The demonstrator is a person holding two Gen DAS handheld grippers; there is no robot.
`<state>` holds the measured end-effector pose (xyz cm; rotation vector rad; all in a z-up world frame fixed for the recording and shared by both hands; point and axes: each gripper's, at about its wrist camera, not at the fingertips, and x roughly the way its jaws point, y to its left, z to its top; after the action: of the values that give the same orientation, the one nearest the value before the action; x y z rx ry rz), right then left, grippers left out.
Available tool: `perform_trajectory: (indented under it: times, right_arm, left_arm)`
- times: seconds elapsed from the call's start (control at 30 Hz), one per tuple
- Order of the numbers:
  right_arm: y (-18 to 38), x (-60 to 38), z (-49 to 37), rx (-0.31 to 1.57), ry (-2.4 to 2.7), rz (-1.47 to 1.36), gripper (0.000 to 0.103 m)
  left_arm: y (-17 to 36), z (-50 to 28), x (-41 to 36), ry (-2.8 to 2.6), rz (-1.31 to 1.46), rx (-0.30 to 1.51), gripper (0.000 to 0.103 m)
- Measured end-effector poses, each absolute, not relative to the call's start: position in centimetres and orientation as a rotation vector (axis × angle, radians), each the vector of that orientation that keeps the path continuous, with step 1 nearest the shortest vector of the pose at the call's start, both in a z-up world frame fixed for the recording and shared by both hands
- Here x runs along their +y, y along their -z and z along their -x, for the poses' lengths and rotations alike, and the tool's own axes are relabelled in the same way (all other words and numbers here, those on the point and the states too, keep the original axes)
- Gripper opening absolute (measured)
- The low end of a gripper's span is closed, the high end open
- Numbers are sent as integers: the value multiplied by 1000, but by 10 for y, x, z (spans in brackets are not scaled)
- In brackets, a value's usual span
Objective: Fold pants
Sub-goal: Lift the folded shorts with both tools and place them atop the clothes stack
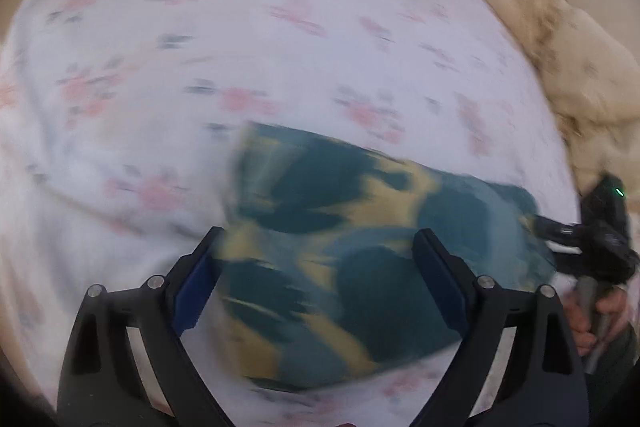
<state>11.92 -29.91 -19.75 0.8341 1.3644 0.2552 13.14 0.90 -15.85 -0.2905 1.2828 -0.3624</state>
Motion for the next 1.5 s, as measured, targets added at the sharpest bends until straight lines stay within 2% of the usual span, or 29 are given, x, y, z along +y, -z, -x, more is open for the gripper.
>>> perform_trajectory:
  times: [0.13,0.17,0.2,0.27,0.33,0.4,0.47,0.73,0.93,1.13,1.17,1.23,1.33,1.4,1.43,1.47,1.5]
  right_arm:
    - [192,-276,-112,1342,-285,-638,82]
    - [191,-276,-111,1336,-285,-638,77]
    - [191,-275,-110,1330,-288,-643,72]
    - [192,-273,-106,1343,-328,-691,46]
    - [188,-272,-103,1339,-355,-688,42]
    - [186,-269,-103,1342,-368,-657,26]
    - [174,-268,-104,1305,-372,-608,18]
    - [79,-271,-134,1076,-492,-595,17]
    - [-14,-259,-251,912,-550,-446,17]
    - [-62,-231,-421,831,-537,-289,17]
    - [-65,-225,-444,830,-526,-251,18]
    - [-67,-204,-505,853,-497,-153,18]
    - [-47,-186,-560,895,-459,-98,18]
    - [-22,-178,-586,928,-450,-77,23]
    - [-11,-179,-592,932,-451,-79,31]
    - [-3,-184,-595,916,-444,-88,45]
    - [2,-195,-595,892,-417,-108,50]
  left_arm:
    - [161,-127,-10,394,182,1294,86]
    - [161,-129,-8,401,215,1300,76]
    - [162,-131,-7,418,250,1311,60]
    - [163,-133,-6,471,321,1345,43]
    - [166,-132,-8,490,380,1371,39]
    - [162,-132,-13,495,351,1345,22]
    - [149,-132,-14,500,329,1319,18]
    - [29,-161,7,520,403,1046,17]
    - [-57,-270,16,471,283,858,18]
    - [-80,-431,29,362,163,760,18]
    - [-79,-463,25,323,72,763,19]
    - [-71,-505,26,270,-43,783,19]
    - [-42,-558,37,232,0,847,21]
    - [-25,-580,48,221,48,878,25]
    - [-21,-584,53,216,64,879,28]
    - [-19,-587,60,219,98,869,35]
    - [-18,-586,64,228,112,861,47]
